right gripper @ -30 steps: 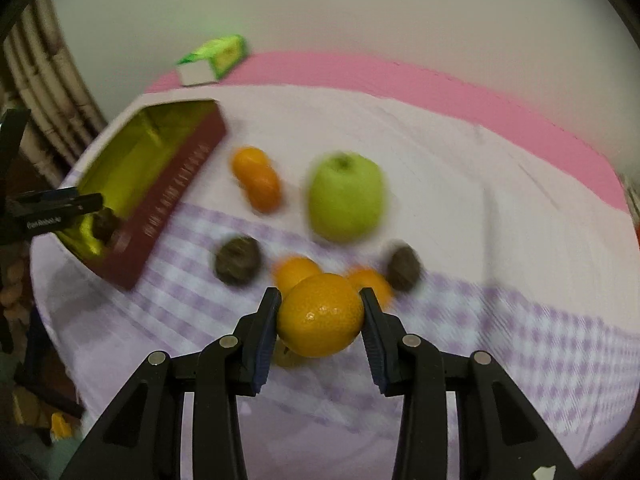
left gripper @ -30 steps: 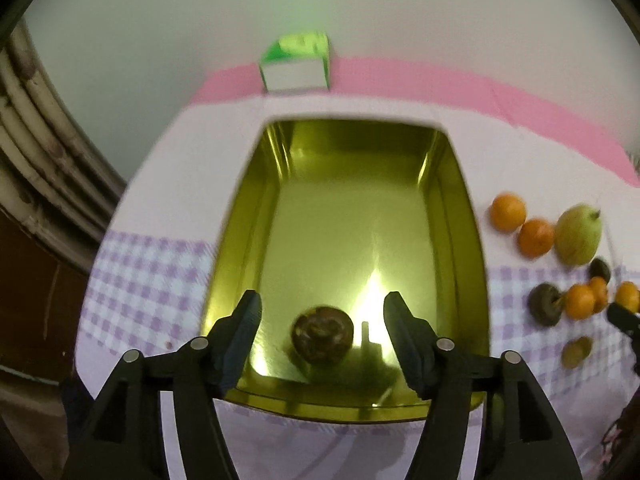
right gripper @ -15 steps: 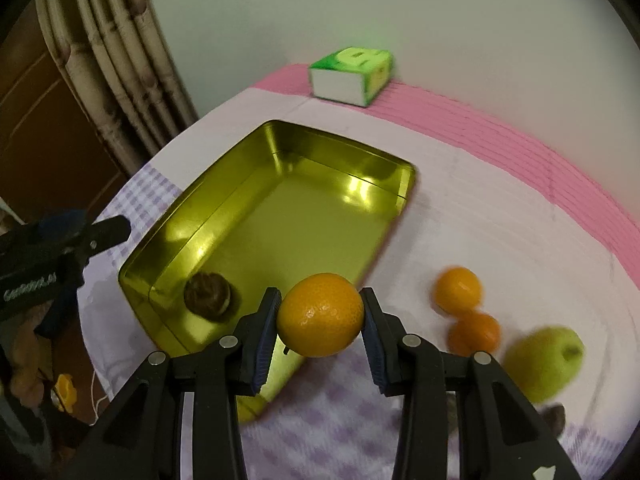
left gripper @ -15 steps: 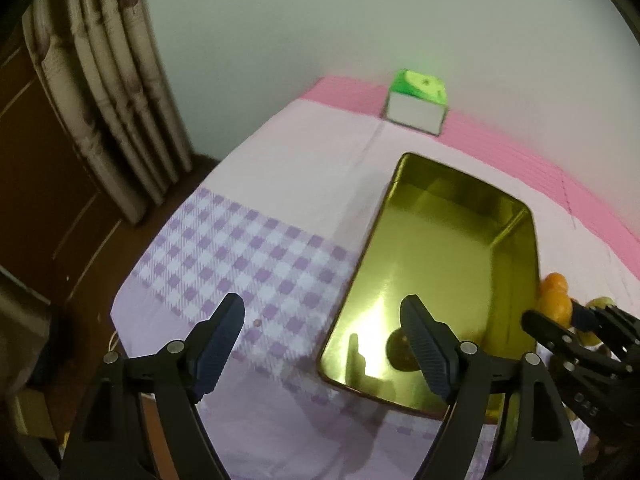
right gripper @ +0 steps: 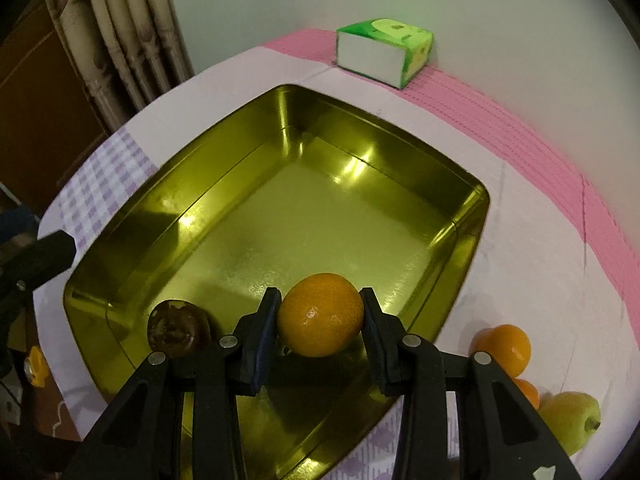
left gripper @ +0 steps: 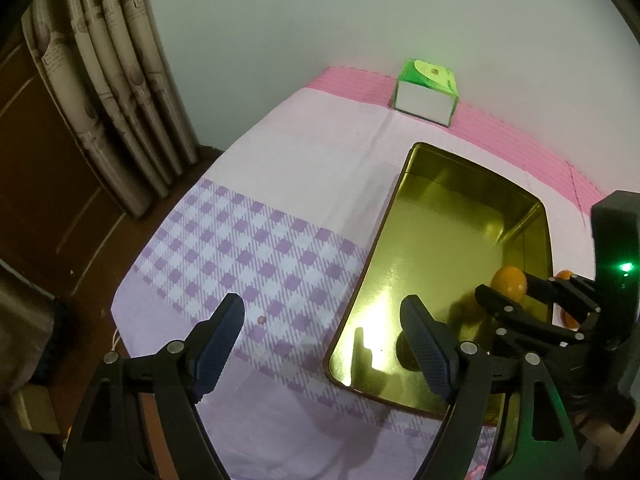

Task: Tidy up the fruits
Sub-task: 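Carry the orange into the tin with the right gripper and release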

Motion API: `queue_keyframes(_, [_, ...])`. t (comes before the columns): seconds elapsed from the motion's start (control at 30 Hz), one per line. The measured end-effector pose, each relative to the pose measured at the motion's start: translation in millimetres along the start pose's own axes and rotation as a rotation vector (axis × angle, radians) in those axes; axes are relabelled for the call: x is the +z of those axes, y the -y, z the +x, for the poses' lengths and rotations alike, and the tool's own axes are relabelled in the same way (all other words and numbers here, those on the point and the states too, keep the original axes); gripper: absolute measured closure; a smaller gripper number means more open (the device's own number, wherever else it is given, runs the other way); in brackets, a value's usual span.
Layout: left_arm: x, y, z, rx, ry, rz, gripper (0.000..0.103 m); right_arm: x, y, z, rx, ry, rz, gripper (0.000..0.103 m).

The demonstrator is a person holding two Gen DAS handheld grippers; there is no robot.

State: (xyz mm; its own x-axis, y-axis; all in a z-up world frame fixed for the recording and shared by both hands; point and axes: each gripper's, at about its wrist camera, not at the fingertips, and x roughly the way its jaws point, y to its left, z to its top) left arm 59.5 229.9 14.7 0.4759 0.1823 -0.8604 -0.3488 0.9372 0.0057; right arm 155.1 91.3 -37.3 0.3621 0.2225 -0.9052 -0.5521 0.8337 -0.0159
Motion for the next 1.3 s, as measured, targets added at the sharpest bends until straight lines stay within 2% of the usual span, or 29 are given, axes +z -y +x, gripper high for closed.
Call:
queue_keyframes(0.73, [0,1,4,0.001,-0.005,0.001,0.022,-4,-7,10,-0.069,-0.026,-0.08,0.066])
queue_keyframes(0.93, [0,1,3,0.0,-0.004,0.0,0.023,-3,-7,10,-0.059,-0.022,-0.067,0.065])
queue_keyframes(1.07, [0,5,4,-0.004,0.0,0.016,0.022,-3,-5,6,-0.03,-0.015,-0.041,0.058])
queue_keyframes(1.3, [-1,10,1,-0.018,0.011,0.04,0.023,-5,6,-18,0.013,0.036,0.038,0.054])
